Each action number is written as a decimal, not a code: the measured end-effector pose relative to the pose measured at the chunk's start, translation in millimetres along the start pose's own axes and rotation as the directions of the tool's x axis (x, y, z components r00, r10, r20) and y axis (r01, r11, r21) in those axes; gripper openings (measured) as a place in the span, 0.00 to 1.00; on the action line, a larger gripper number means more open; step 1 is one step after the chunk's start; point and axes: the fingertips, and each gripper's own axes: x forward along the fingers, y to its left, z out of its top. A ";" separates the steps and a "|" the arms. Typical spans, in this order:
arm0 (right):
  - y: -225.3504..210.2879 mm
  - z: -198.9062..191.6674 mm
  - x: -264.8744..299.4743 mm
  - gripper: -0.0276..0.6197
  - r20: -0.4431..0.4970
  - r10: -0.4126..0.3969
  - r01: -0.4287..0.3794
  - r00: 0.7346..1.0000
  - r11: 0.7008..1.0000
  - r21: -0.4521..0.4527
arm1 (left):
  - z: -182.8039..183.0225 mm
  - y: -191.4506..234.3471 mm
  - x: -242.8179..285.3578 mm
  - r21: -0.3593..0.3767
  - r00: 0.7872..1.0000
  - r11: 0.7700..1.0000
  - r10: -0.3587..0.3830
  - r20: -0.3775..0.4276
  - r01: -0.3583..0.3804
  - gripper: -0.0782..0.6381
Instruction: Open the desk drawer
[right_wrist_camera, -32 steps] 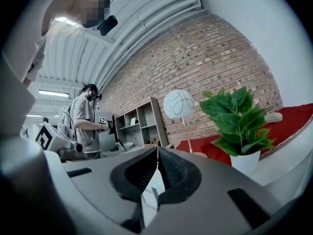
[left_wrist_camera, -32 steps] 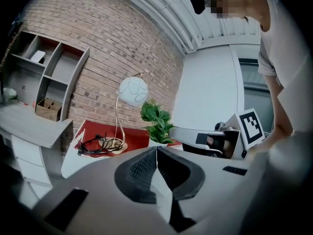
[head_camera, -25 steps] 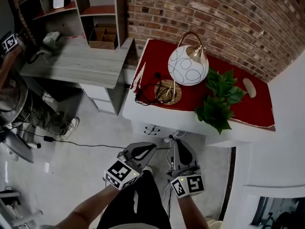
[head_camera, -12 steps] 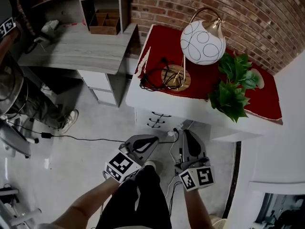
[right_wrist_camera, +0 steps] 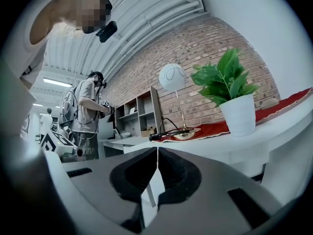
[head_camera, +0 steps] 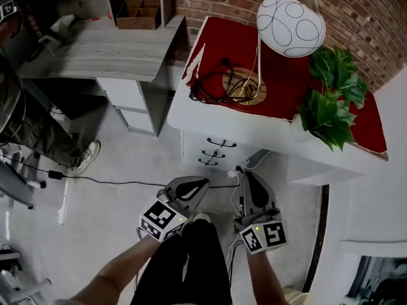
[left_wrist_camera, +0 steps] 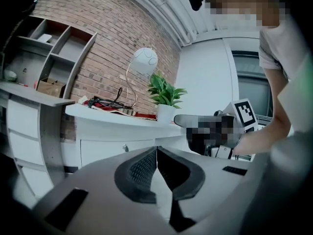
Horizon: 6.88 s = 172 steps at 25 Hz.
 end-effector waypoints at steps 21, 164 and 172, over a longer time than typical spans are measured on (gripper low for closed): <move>-53.9 -165.5 -4.7 0.07 0.076 -0.072 0.071 0.994 0.997 0.012 | -185.9 40.3 48.7 -0.039 1.000 0.999 -0.008 -0.018 0.007 0.12; -146.1 -579.9 86.7 0.11 0.026 -0.158 0.025 0.987 0.308 0.951 | -475.0 202.4 181.8 -0.906 0.951 0.346 0.101 0.293 0.243 0.16; -132.8 -583.5 65.3 0.11 0.012 -0.168 0.037 0.986 0.286 0.958 | -483.1 184.7 166.1 -0.908 0.961 0.361 0.088 0.261 0.214 0.16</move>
